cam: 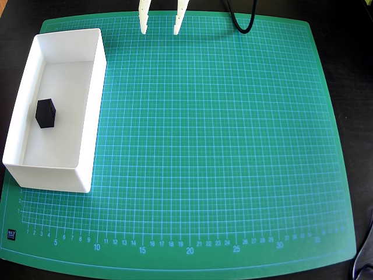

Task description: Grab the black cube and put it in the white bin

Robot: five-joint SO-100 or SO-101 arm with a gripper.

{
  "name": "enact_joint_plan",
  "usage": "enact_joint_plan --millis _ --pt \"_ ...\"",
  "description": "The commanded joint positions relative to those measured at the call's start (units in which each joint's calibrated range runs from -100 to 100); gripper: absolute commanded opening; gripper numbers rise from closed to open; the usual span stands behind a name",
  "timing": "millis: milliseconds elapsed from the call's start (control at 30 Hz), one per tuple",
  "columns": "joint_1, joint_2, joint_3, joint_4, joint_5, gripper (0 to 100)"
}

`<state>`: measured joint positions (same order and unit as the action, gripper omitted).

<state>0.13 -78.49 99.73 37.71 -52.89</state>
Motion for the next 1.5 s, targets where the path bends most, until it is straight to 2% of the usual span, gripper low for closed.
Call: enact_joint_plan --millis 0,233,500,567,1467 --pt "-0.21 -0.29 0.18 0.09 -0.15 20" --pt "-0.21 0.14 0.18 0.09 -0.2 19" --pt "-0.21 -0.12 0.18 0.09 -0.2 2" --pt "-0.21 0.06 0.18 0.09 -0.2 0" --pt "-0.13 -0.2 0.18 0.09 -0.15 2"
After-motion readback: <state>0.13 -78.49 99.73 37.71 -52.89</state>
